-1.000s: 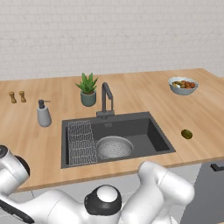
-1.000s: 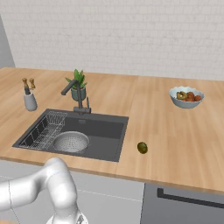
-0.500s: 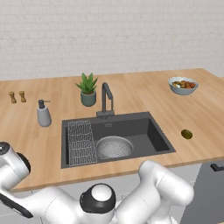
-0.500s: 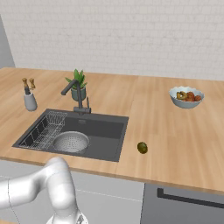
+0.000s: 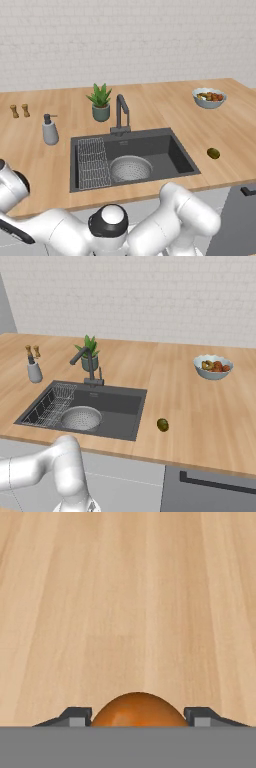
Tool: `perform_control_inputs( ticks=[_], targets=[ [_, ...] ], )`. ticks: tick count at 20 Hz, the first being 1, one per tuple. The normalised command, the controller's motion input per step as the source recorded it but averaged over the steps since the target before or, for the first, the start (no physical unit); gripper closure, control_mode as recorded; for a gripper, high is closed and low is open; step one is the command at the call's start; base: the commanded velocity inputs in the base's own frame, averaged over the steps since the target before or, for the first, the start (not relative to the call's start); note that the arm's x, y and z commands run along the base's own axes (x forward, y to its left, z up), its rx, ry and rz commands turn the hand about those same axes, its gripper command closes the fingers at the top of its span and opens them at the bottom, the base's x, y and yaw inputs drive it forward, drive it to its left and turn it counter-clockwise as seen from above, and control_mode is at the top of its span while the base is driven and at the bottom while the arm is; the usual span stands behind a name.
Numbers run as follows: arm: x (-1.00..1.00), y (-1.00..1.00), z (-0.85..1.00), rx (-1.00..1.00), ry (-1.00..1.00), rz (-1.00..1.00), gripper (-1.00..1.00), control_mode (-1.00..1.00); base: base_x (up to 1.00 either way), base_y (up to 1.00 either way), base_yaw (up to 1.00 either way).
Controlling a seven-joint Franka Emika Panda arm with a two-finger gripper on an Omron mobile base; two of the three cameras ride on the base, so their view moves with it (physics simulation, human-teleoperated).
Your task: Put the colander in the sink, put the tangerine, kiwi in the colander, and turn on the sink faucet and pour water over the colander.
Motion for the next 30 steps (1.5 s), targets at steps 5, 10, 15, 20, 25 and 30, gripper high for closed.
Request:
perform_control_inputs(
  ticks=[5,10,15,20,25,30],
  targets=[
    [-0.30,-0.72,0.17,0.00,-0.02,-0.17,1.00,-1.00,0.00,0.00,0.00],
    [-0.11,-1.00,0.27,0.00,-0.02,-0.26,1.00,-1.00,0.00,0.00,0.00],
    [0.00,-1.00,0.18,0.00,0.00,-0.27,1.00,-1.00,0.00,0.00,0.00],
    [0.00,-1.00,0.24,0.03,0.00,-0.24,1.00,-1.00,0.00,0.00,0.00],
    [0.09,-1.00,0.32,0.09,0.00,-0.20,1.00,-1.00,0.00,0.00,0.00],
    [0.24,-1.00,0.24,0.12,0.03,-0.15,1.00,-1.00,0.00,0.00,0.00]
  ],
)
